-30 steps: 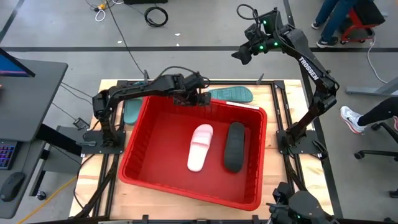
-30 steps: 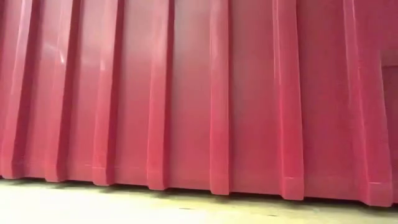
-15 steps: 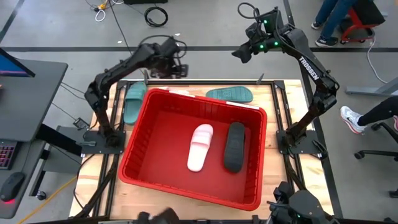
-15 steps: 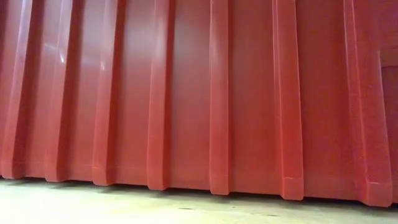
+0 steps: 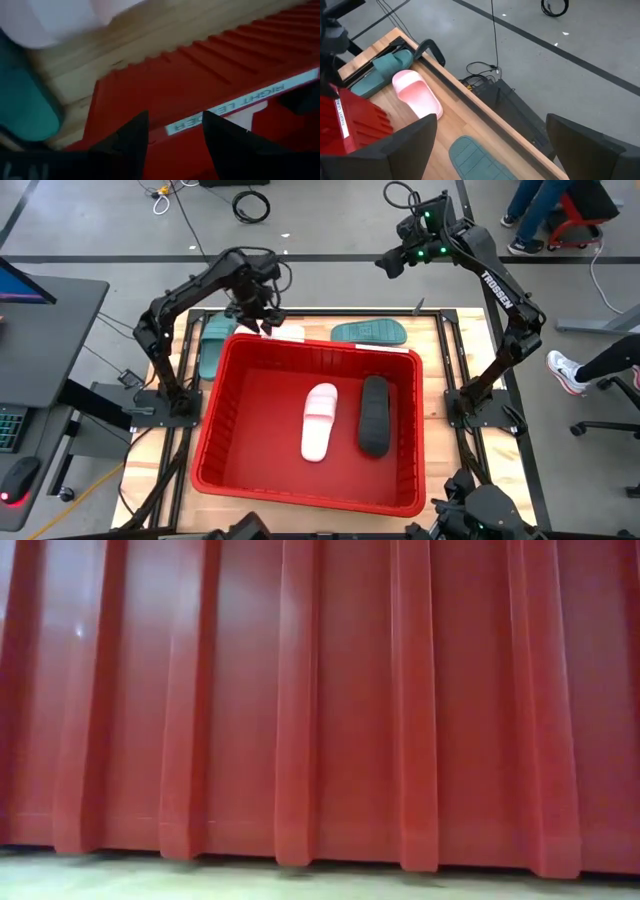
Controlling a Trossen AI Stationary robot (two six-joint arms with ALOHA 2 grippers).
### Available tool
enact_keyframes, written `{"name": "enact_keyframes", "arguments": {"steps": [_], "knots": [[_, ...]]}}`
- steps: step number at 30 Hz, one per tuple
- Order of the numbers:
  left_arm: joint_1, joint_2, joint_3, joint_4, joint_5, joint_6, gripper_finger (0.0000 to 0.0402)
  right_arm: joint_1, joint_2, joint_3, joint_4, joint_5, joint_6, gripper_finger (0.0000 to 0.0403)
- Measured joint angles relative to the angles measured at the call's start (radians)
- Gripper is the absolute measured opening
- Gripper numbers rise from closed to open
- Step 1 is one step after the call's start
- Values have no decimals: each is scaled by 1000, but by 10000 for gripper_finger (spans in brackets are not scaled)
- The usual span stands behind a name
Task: Pick and place slides into bin
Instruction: Adjust the red bin on the table, then stack the pink slide on top of the pink slide in the red bin
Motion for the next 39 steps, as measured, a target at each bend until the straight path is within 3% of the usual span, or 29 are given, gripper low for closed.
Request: {"name": "enact_keyframes", "arguments": {"steps": [4, 9, 19, 25, 30, 39], "knots": [[51, 2, 5, 167, -76, -66, 191, 0, 0, 0, 13, 20, 2, 379], [63, 67, 3, 213, -160, -111, 180, 0, 0, 0, 13, 30, 22, 379], [-100, 85, -8, 249, -472, -86, 176, 0, 0, 0, 11, 45, 38, 379], [-90, 75, -191, 366, -498, -195, 184, 0, 0, 0, 11, 47, 35, 379], [-67, 72, -290, 510, -427, -302, 195, 0, 0, 0, 11, 47, 28, 379], [-42, 75, -404, 572, -524, -408, 221, 0, 19, 0, 15, 46, 28, 379]]}}
